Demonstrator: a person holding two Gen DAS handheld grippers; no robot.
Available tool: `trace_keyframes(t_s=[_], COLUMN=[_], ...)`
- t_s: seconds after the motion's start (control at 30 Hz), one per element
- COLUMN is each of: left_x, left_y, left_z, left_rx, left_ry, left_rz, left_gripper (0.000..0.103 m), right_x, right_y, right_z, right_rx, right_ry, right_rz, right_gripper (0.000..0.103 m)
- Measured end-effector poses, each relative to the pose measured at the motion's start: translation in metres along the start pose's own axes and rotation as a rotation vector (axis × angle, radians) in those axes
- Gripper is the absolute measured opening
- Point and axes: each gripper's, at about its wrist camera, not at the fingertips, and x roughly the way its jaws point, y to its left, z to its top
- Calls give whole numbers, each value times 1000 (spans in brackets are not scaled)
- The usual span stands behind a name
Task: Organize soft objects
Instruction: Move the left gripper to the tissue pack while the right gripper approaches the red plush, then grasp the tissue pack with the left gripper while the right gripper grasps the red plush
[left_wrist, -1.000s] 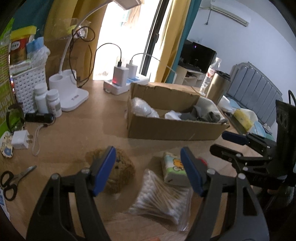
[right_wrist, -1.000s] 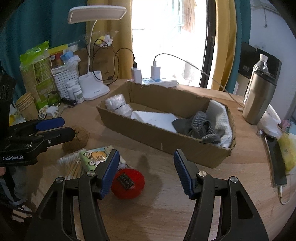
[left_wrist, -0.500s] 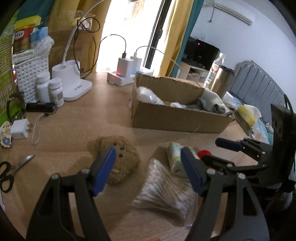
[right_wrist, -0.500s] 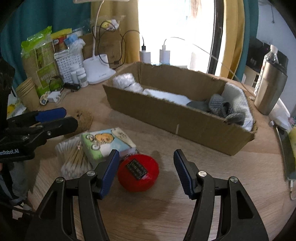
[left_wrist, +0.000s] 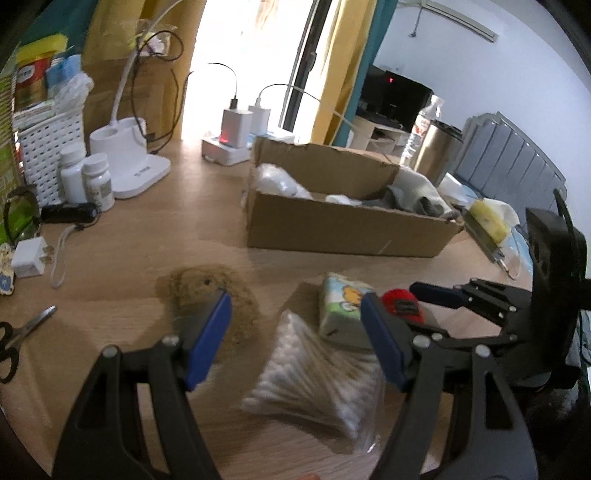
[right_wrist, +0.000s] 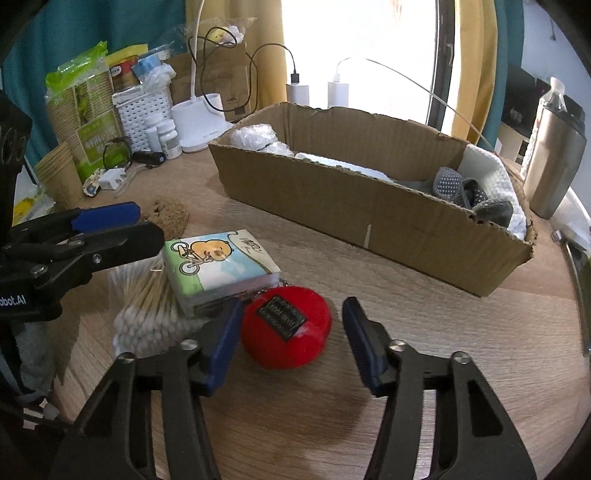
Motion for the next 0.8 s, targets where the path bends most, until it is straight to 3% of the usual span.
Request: trace_keyframes(t_s=[0.17, 0.8], left_x=[4, 32], left_y=[-12, -51], left_z=[2, 1], left_rx=[26, 134], left_ry=[9, 76], left_rz=[-15, -18], left_gripper=[74, 74], right_x=[-4, -19], right_y=[-5, -41], right_z=[-3, -15], right_rx=[4, 77], right_ry=[-8, -60], right_rz=[14, -2], right_gripper=[49, 49])
